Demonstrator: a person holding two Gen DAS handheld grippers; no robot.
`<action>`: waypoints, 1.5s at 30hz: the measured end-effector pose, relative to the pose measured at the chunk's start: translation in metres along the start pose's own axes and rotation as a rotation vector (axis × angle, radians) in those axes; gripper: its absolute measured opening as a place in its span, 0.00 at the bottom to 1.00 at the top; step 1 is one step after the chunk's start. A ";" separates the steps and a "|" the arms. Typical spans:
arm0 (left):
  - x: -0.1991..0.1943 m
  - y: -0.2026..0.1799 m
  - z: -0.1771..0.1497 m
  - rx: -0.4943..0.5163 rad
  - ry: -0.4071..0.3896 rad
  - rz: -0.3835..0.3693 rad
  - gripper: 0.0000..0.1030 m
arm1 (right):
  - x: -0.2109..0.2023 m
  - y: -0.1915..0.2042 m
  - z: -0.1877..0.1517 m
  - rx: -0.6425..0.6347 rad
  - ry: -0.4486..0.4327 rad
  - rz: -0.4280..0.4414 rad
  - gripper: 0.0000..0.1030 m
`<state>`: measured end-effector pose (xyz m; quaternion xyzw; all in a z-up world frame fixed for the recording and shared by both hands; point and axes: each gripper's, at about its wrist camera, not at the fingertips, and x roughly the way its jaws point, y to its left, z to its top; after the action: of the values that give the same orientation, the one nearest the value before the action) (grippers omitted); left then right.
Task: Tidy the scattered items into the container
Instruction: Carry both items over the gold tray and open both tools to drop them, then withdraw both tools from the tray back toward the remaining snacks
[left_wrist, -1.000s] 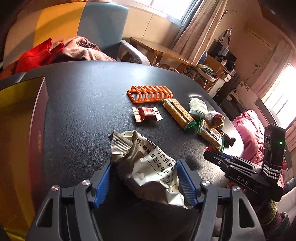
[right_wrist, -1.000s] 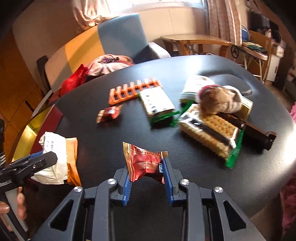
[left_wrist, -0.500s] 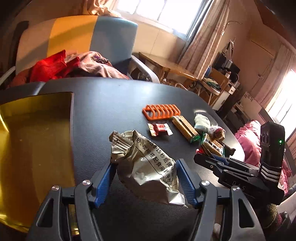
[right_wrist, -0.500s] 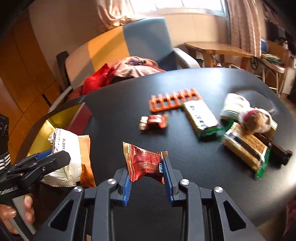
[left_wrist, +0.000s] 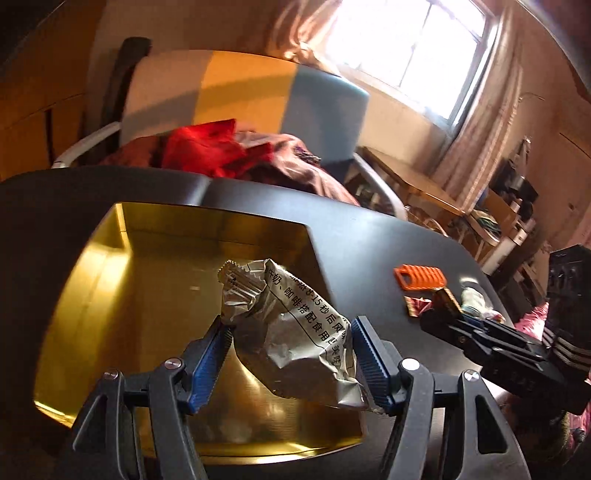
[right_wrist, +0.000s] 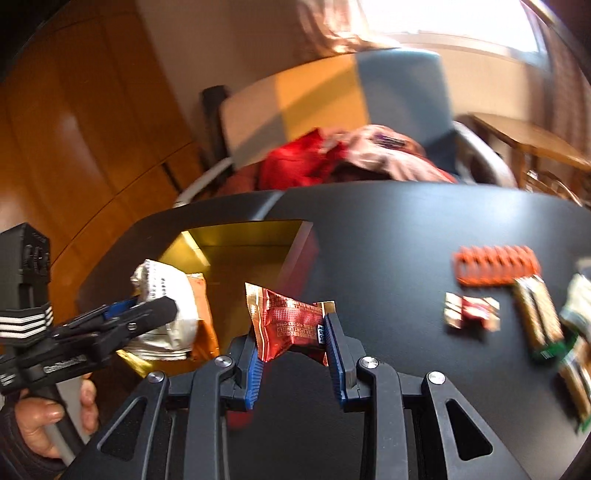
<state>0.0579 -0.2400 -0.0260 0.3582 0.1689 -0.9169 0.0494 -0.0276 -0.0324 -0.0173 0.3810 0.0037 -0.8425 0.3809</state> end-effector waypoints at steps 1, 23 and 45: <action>-0.002 0.007 0.001 -0.005 -0.003 0.016 0.66 | 0.006 0.009 0.003 -0.018 0.005 0.012 0.30; 0.020 0.106 -0.005 -0.162 0.055 0.157 0.67 | 0.118 0.086 0.018 -0.157 0.194 0.060 0.31; -0.029 0.050 0.015 -0.094 -0.083 0.183 0.73 | 0.055 0.070 0.016 -0.057 0.051 0.028 0.33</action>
<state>0.0799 -0.2932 -0.0100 0.3310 0.1759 -0.9138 0.1567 -0.0154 -0.1220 -0.0219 0.3912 0.0320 -0.8268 0.4030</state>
